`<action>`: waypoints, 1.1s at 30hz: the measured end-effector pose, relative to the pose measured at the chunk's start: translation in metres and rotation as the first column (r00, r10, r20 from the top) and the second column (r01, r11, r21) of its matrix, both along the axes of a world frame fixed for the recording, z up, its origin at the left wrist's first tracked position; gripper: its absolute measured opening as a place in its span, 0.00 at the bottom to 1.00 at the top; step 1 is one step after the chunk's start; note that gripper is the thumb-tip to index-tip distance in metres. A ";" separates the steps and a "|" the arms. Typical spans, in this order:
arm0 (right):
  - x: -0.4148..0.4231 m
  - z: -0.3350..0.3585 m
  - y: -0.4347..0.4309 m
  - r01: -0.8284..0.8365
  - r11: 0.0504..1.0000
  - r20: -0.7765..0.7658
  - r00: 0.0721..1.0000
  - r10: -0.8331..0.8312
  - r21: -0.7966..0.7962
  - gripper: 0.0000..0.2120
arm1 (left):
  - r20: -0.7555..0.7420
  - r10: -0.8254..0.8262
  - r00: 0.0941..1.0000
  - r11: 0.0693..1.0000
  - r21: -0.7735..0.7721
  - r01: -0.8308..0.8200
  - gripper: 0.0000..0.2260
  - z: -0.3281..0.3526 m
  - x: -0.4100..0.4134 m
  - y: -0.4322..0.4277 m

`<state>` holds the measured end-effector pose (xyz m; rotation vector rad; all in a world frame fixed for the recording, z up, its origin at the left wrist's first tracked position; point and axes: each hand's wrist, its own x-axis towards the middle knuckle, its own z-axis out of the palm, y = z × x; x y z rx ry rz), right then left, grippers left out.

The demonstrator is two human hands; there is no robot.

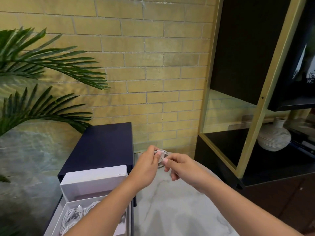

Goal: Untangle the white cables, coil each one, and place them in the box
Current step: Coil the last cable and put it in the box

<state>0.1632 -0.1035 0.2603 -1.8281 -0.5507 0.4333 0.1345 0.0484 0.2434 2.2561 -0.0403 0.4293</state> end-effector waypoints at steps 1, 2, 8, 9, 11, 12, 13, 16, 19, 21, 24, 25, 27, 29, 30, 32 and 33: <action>-0.001 -0.003 0.003 0.008 0.999 0.066 0.998 -0.005 -0.042 0.11 | 0.003 0.006 1.000 0.999 -0.052 -0.006 0.10 0.001 0.000 -0.003; -0.003 -0.006 0.007 0.022 0.997 0.135 0.991 -0.013 -0.070 0.10 | 0.003 0.007 1.000 0.995 -0.102 -0.007 0.11 0.004 0.001 -0.007; -0.006 -0.010 0.008 0.106 0.969 0.509 0.861 0.023 -0.223 0.07 | -0.003 0.030 1.000 0.989 -0.142 -0.030 0.11 0.010 0.005 -0.002; -0.006 -0.009 0.006 0.090 0.963 0.529 0.847 0.060 -0.253 0.07 | -0.008 0.027 1.000 0.991 -0.134 -0.028 0.11 0.008 0.006 0.001; -0.006 -0.008 0.003 0.003 0.963 0.491 0.861 0.134 -0.268 0.05 | -0.016 0.023 1.000 0.992 -0.120 -0.025 0.11 0.006 0.006 0.004; -0.007 -0.008 0.001 -0.057 0.965 0.451 0.876 0.171 -0.255 0.04 | -0.021 0.021 1.000 0.993 -0.116 -0.023 0.11 0.005 0.006 0.005; -0.008 -0.007 -0.001 -0.110 0.964 0.412 0.888 0.204 -0.240 0.03 | -0.026 0.013 1.000 0.993 -0.113 -0.016 0.11 0.005 0.007 0.007; -0.006 0.000 -0.010 -0.157 0.975 0.304 0.932 0.200 -0.160 0.06 | -0.067 -0.045 0.997 0.993 -0.113 0.037 0.11 0.006 0.004 0.012; -0.001 0.004 -0.017 -0.165 0.984 0.038 0.986 0.163 0.069 0.07 | -0.106 -0.094 0.990 0.991 -0.106 0.083 0.15 0.006 0.000 0.013; 0.004 0.002 -0.019 -0.163 0.969 -0.095 0.979 0.183 0.184 0.07 | -0.131 -0.123 0.984 0.991 -0.077 0.114 0.18 0.007 -0.003 0.011; 0.008 0.003 -0.020 -0.141 0.951 -0.214 0.956 0.203 0.274 0.08 | -0.215 -0.178 0.960 0.976 -0.160 0.145 0.19 0.007 -0.004 0.012; 0.008 0.004 -0.021 -0.123 0.949 -0.244 0.949 0.198 0.292 0.08 | -0.238 -0.209 0.948 0.968 -0.189 0.166 0.20 0.007 -0.003 0.013; 0.009 0.007 -0.023 -0.092 0.948 -0.281 0.942 0.182 0.305 0.09 | -0.267 -0.251 0.931 0.961 -0.185 0.206 0.20 0.007 -0.003 0.016; 0.010 0.009 -0.024 -0.089 0.949 -0.283 0.942 0.178 0.302 0.10 | -0.291 -0.256 0.922 0.965 -0.139 0.224 0.21 0.009 -0.003 0.018; 0.010 0.010 -0.024 -0.092 0.952 -0.269 0.947 0.174 0.292 0.11 | -0.296 -0.262 0.919 0.963 -0.137 0.231 0.21 0.010 -0.004 0.018; 0.010 0.014 -0.023 -0.092 0.967 -0.197 0.970 0.140 0.236 0.12 | -0.306 -0.274 0.912 0.959 -0.152 0.237 0.20 0.009 -0.006 0.017; 0.011 0.016 -0.022 -0.083 0.977 -0.146 0.983 0.113 0.195 0.12 | -0.312 -0.274 0.910 0.960 -0.147 0.238 0.18 0.008 -0.007 0.016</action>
